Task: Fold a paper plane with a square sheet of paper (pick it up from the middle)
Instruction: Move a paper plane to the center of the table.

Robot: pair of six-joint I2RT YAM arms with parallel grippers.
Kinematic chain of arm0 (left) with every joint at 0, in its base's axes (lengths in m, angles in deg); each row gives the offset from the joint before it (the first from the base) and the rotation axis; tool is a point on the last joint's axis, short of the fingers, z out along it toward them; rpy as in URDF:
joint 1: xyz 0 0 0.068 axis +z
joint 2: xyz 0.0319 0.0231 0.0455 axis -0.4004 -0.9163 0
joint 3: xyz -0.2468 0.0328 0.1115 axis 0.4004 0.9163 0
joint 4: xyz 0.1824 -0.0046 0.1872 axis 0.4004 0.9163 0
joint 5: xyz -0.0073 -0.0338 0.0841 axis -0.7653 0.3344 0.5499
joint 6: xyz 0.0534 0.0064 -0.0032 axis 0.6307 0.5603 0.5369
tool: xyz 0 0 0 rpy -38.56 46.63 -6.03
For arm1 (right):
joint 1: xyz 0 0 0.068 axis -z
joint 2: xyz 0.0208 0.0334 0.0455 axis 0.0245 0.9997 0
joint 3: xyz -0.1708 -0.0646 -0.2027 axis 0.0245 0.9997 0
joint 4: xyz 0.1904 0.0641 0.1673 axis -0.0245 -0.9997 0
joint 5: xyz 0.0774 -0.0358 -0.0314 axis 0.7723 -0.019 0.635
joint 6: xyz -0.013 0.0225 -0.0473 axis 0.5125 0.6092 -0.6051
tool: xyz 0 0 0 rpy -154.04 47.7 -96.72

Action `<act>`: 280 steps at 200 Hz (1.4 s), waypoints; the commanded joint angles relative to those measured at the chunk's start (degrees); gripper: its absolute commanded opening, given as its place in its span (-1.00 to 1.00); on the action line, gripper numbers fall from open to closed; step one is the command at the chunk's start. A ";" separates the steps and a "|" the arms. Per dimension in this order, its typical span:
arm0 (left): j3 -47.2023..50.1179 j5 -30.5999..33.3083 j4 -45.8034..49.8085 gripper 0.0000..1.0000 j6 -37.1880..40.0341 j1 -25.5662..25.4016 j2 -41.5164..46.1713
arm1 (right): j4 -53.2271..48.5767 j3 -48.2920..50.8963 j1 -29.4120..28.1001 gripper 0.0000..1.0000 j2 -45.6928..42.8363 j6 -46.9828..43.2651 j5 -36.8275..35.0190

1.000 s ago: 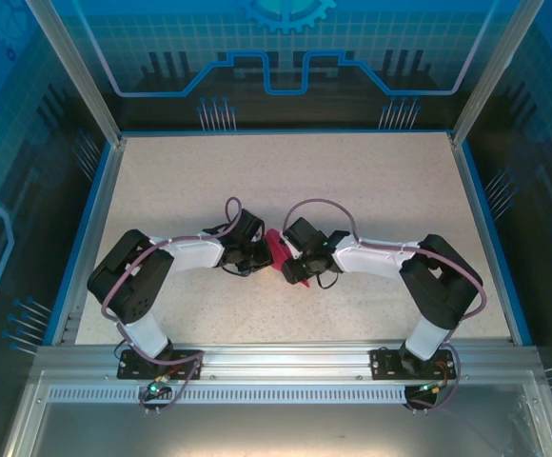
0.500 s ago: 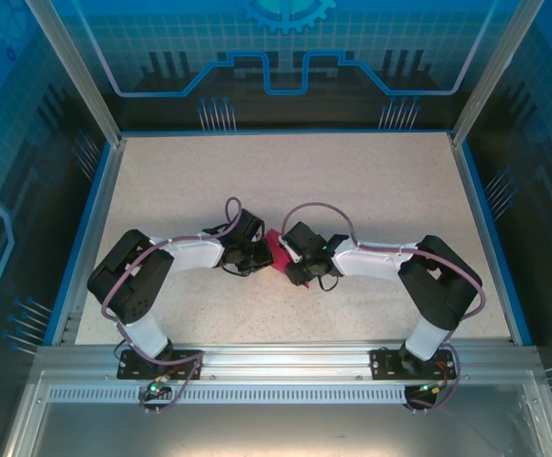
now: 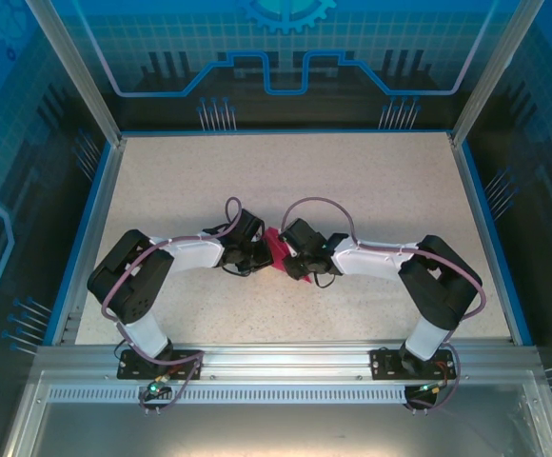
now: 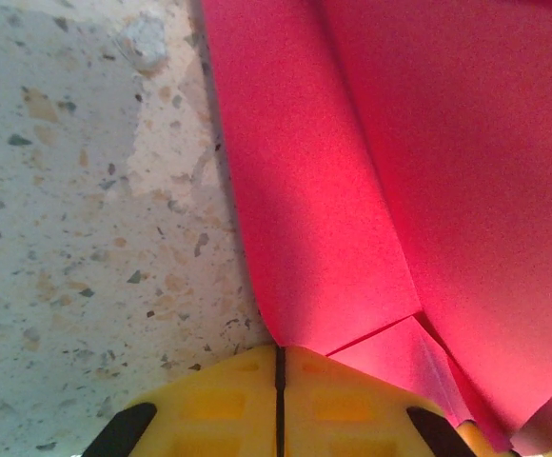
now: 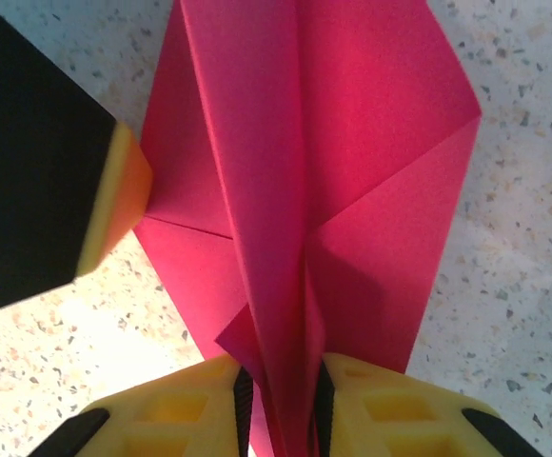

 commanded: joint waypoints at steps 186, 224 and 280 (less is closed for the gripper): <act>0.29 7.89 11.87 0.23 4.86 5.70 18.52 | -5.27 -2.07 6.57 -0.98 -13.04 8.57 -6.48; 2.48 9.62 12.51 0.38 5.51 7.12 20.65 | -7.34 -6.51 13.59 -0.99 -8.08 13.38 -4.51; 4.16 9.54 11.84 0.45 5.41 7.14 20.35 | -12.72 -20.21 17.41 -0.96 8.37 17.66 -6.19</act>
